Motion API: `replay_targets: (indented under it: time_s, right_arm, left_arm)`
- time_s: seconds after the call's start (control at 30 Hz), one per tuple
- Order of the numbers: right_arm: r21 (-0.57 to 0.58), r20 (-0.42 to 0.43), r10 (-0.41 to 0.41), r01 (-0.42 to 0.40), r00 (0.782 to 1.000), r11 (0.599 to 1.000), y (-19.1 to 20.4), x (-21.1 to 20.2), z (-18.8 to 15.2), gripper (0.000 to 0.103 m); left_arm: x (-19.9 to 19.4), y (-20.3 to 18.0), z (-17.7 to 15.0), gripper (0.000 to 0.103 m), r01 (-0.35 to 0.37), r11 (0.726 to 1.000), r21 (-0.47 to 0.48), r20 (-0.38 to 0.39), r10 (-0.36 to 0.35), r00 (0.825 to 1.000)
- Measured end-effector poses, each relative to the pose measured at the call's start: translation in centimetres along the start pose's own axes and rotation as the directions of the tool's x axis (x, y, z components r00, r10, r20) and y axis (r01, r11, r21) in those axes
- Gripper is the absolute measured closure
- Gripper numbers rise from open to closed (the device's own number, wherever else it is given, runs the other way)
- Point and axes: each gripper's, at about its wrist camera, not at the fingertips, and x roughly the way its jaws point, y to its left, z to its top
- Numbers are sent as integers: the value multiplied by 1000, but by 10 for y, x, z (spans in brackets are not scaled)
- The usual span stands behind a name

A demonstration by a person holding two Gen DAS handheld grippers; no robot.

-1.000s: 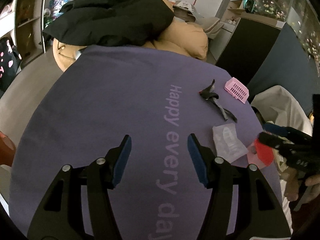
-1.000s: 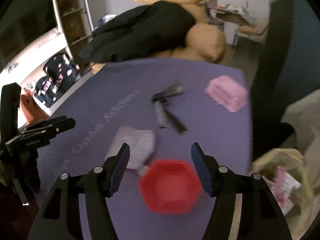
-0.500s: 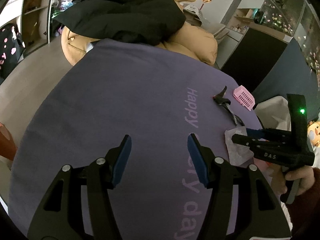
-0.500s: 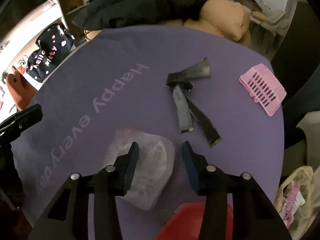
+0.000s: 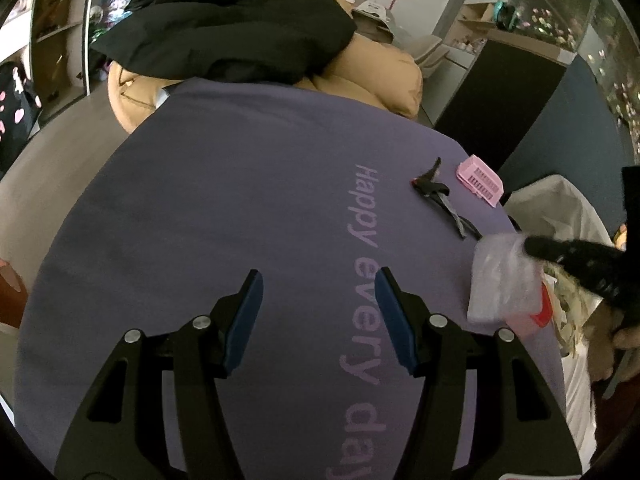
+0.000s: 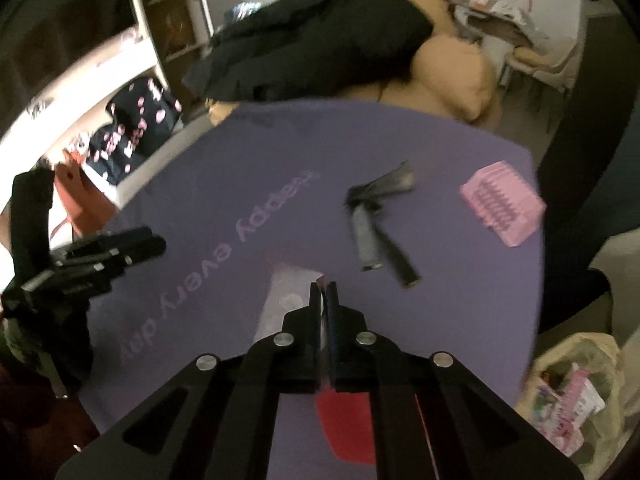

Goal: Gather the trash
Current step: 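Grasp the black strap with the left tool while the right tool grasps the clear plastic bag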

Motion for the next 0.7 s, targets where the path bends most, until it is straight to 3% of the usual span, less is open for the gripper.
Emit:
replay_targets:
  time_s: [0.2, 0.37, 0.57, 0.7]
  right_arm:
    - [39, 63, -58, 55, 996, 998, -26, -33, -6, 98]
    - [79, 74, -87, 81, 993, 994, -47, -42, -22, 98]
    - [103, 75, -104, 96, 992, 990, -61, -43, -37, 98]
    - [127, 92, -76, 64, 993, 990, -64, -47, -44, 98]
  left_arm:
    - [7, -22, 2, 48, 14, 999, 52, 0, -14, 1000]
    - [27, -44, 12, 48, 92, 991, 98, -8, -92, 996]
    - [67, -86, 43, 48, 163, 968, 190, -42, -158, 986]
    - [100, -105, 68, 48, 161, 970, 181, -67, -151, 986]
